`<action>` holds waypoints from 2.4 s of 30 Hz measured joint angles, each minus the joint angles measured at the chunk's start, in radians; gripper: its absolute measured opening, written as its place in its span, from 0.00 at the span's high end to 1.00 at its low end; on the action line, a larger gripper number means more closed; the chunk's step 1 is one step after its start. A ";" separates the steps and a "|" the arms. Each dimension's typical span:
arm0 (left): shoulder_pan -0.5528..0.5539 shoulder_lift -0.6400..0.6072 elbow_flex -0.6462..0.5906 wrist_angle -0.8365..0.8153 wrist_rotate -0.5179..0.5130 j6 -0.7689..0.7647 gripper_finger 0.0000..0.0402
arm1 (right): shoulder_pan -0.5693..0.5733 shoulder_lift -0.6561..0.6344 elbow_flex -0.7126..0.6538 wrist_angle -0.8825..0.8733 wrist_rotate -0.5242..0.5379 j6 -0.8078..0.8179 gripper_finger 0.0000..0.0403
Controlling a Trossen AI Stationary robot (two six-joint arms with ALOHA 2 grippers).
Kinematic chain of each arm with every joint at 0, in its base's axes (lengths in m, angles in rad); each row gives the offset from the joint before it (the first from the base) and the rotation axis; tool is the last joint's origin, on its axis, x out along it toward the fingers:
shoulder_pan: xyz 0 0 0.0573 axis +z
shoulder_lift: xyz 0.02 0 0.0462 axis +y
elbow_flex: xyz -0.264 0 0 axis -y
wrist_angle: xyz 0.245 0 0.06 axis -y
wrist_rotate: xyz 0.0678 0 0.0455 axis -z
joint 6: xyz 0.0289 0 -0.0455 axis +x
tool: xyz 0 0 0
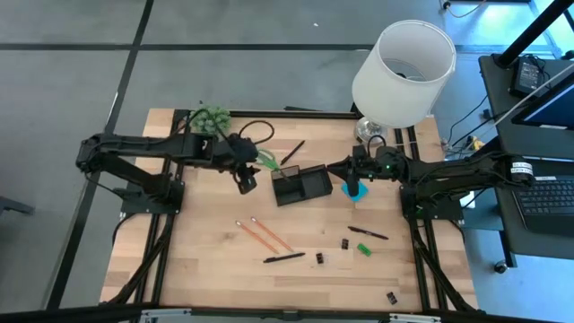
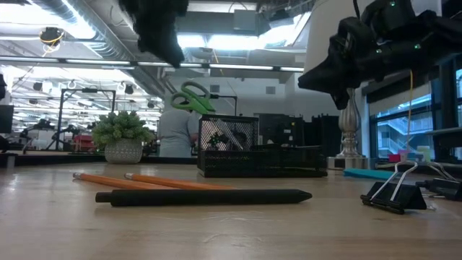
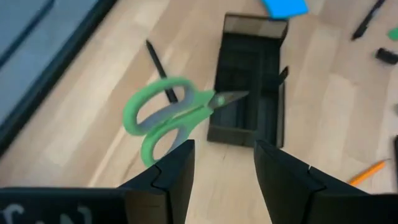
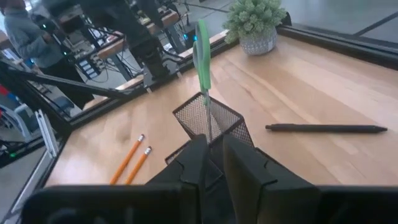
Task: Pick and place office supplies into organizer
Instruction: Put the green scissors into the black organizer
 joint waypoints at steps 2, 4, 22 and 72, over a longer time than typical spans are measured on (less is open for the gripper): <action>0.031 -0.014 -0.029 0.007 0.041 0.006 0.61 | 0.000 0.000 0.000 -0.010 0.000 -0.014 0.86; 0.058 -0.037 -0.057 0.037 0.074 0.007 0.61 | 0.000 -0.001 0.000 -0.032 0.000 -0.020 0.86; 0.093 -0.331 -0.540 0.570 0.051 -0.045 0.64 | -0.001 0.000 0.000 -0.114 0.002 -0.025 0.86; 0.240 -0.190 -0.750 0.969 0.135 0.175 0.64 | -0.006 0.000 -0.001 -0.106 0.003 -0.051 0.86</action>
